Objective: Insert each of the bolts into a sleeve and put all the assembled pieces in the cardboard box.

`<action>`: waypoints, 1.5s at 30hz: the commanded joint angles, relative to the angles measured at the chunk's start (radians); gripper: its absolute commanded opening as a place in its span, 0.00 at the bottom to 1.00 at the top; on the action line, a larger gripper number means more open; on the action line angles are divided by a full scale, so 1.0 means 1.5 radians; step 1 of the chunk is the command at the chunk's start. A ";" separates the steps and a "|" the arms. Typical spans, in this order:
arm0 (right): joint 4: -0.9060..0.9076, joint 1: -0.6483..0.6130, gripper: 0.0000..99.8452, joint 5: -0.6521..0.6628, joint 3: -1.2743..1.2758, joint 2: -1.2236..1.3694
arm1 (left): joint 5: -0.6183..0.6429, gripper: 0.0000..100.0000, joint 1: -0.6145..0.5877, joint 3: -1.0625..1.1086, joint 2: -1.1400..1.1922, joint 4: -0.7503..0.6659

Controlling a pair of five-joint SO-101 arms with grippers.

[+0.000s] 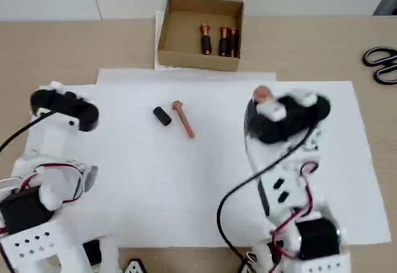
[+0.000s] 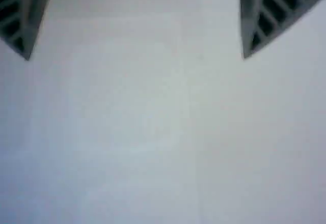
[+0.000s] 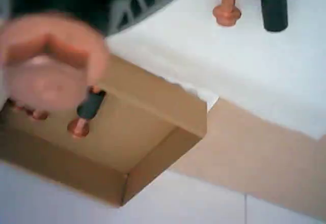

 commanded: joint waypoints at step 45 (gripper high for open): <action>-0.290 0.012 0.19 -0.031 -1.138 1.517 | -0.004 0.25 -0.185 -0.030 -0.010 0.052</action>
